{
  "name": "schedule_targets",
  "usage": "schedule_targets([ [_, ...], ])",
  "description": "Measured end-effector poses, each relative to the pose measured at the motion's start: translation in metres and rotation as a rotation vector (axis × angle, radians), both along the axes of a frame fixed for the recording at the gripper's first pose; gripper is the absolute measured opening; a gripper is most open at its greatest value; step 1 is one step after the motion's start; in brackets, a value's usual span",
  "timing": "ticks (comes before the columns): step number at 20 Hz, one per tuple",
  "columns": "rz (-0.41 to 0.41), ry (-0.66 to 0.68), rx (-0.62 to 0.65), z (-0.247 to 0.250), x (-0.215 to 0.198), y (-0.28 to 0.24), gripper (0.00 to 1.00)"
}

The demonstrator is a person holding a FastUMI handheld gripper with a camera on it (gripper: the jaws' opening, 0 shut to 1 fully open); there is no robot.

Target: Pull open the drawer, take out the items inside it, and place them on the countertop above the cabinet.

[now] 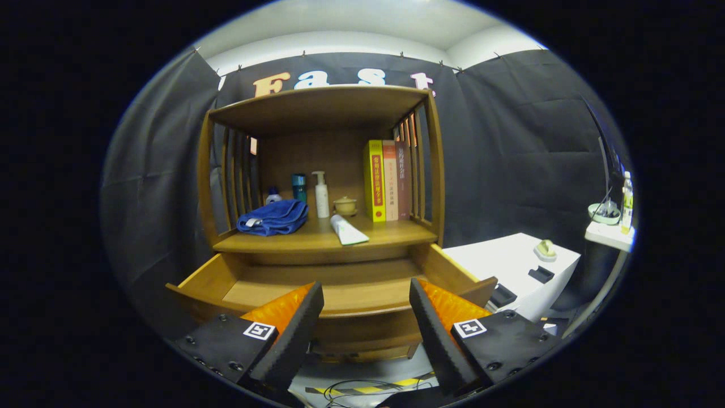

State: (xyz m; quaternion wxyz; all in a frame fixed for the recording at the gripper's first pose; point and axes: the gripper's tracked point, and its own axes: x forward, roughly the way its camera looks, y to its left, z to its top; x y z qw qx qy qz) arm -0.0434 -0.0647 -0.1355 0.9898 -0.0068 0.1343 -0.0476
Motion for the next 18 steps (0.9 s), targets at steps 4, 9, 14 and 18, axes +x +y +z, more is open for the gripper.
schedule_targets([
  [4, 0.030, 0.060, 0.001, -0.043, 0.000, 0.017, 0.99],
  [9, 0.066, 0.111, 0.016, -0.070, 0.011, 0.033, 0.99],
  [14, 0.077, 0.106, 0.004, -0.072, 0.017, 0.041, 0.98],
  [18, 0.063, 0.111, -0.003, -0.073, 0.031, 0.043, 0.97],
])
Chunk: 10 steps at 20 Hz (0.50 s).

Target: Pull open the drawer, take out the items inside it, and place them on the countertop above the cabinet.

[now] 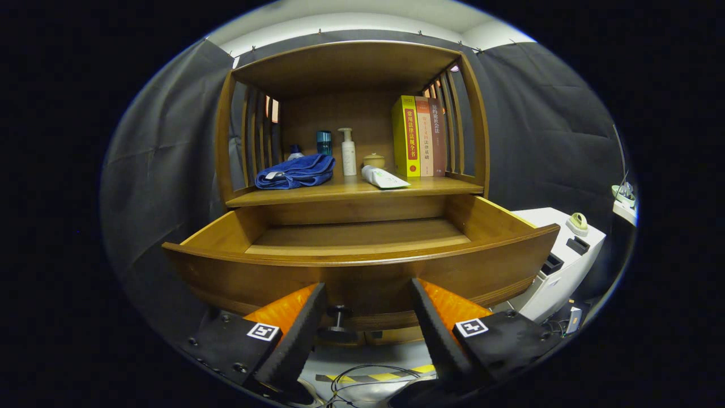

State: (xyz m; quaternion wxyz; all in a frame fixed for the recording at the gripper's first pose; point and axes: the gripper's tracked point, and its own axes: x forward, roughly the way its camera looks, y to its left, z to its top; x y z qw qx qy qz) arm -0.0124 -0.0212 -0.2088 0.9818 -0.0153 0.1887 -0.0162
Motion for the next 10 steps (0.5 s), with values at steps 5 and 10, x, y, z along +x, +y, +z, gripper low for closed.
schedule_targets([
  [5, 0.002, -0.001, -0.006, 0.004, 0.035, -0.001, 0.98],
  [10, 0.002, -0.007, -0.031, 0.006, 0.074, -0.001, 0.98],
])
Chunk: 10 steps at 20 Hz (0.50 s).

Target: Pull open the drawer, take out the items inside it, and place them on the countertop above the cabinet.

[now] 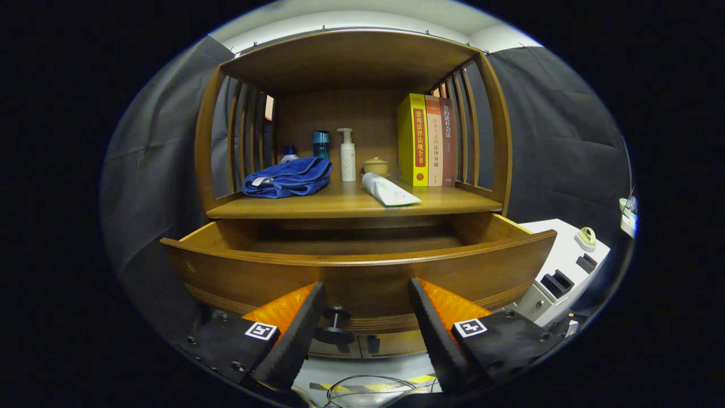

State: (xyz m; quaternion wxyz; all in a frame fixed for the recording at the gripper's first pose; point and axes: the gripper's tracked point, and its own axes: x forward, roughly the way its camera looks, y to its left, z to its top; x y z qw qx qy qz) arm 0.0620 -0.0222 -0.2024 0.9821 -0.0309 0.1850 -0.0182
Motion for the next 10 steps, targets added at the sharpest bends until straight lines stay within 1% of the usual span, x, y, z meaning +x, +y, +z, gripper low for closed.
schedule_targets([
  [6, -0.006, 0.006, 0.007, -0.004, 0.049, 0.001, 0.98],
  [10, -0.007, 0.002, 0.008, -0.006, 0.074, 0.001, 0.98],
])
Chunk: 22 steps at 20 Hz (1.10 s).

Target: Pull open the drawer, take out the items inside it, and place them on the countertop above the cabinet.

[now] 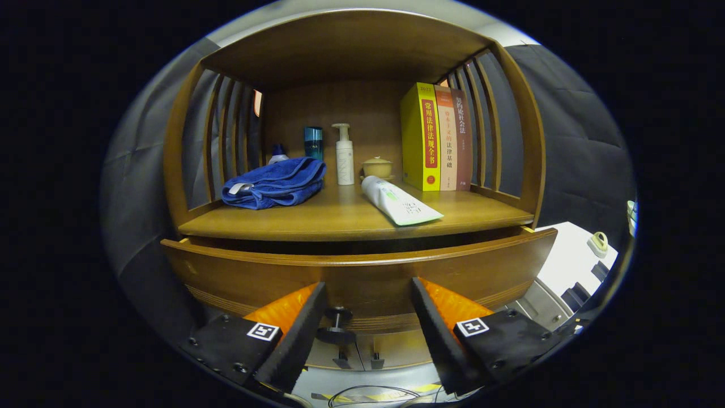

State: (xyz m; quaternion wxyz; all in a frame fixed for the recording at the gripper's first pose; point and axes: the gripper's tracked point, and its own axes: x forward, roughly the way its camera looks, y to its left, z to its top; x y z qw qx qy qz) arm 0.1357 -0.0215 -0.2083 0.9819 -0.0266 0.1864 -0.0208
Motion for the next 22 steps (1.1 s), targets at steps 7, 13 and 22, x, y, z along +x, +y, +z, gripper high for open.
schedule_targets([
  [7, 0.001, -0.004, -0.012, 0.000, 0.026, 0.001, 0.98],
  [13, -0.023, -0.035, 0.033, 0.038, 0.022, 0.000, 1.00],
  [22, 0.001, -0.241, 0.044, 0.212, 0.020, -0.012, 1.00],
])
